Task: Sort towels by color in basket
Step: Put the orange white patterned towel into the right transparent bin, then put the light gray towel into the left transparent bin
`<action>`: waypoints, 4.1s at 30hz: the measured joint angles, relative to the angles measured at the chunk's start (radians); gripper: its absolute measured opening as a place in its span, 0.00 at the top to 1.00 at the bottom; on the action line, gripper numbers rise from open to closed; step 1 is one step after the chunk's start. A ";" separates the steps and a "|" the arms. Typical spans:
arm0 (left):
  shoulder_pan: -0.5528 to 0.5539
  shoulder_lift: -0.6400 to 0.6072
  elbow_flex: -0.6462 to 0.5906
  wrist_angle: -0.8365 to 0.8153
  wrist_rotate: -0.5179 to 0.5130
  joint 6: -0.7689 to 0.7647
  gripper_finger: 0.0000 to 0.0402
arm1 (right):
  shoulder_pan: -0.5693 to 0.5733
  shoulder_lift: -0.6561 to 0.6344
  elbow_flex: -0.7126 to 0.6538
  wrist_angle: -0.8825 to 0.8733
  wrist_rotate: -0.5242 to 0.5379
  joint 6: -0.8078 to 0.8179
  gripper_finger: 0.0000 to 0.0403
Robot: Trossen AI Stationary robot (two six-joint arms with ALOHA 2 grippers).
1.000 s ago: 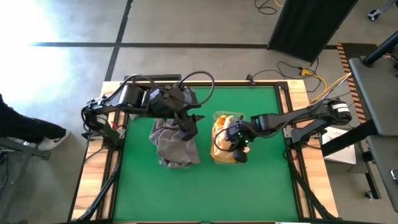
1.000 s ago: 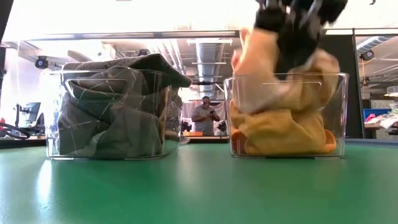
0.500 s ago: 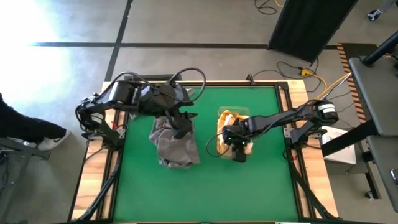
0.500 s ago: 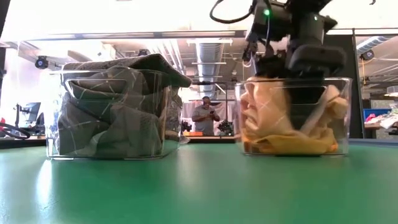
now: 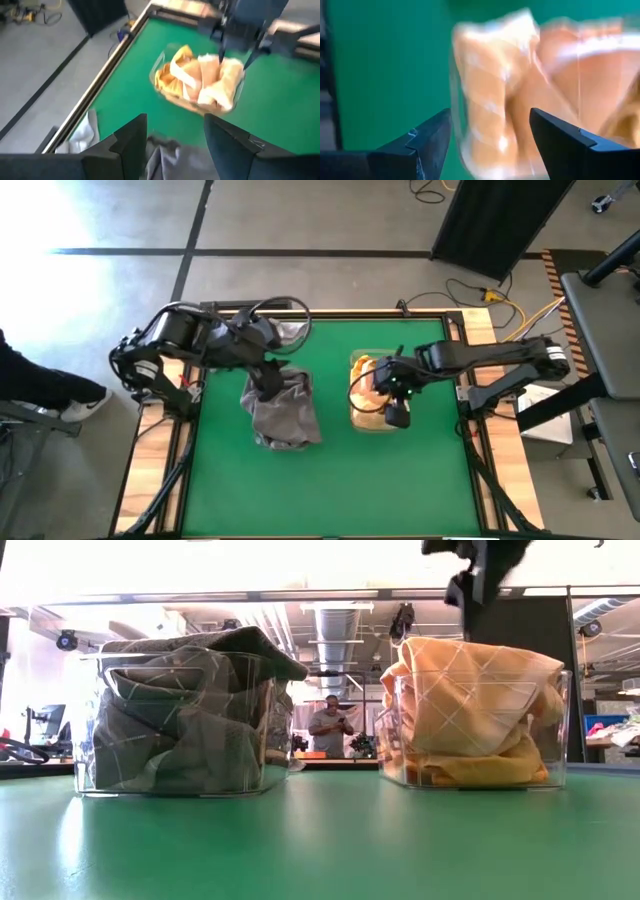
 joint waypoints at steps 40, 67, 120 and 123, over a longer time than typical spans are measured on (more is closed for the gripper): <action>-0.021 -0.090 -1.203 0.571 0.296 -0.275 0.55 | 0.004 0.046 -0.063 0.254 0.105 -0.002 0.63; -0.023 -0.071 -1.182 0.535 0.473 -0.279 0.55 | 0.005 0.189 -0.364 0.434 0.218 0.114 0.50; 1.086 0.153 -1.234 0.594 0.317 0.381 0.68 | 0.018 -0.051 -0.051 0.336 0.354 0.367 0.36; 1.081 0.129 -1.239 0.566 0.372 0.359 0.88 | 0.019 -0.078 -0.051 0.336 0.354 0.365 0.39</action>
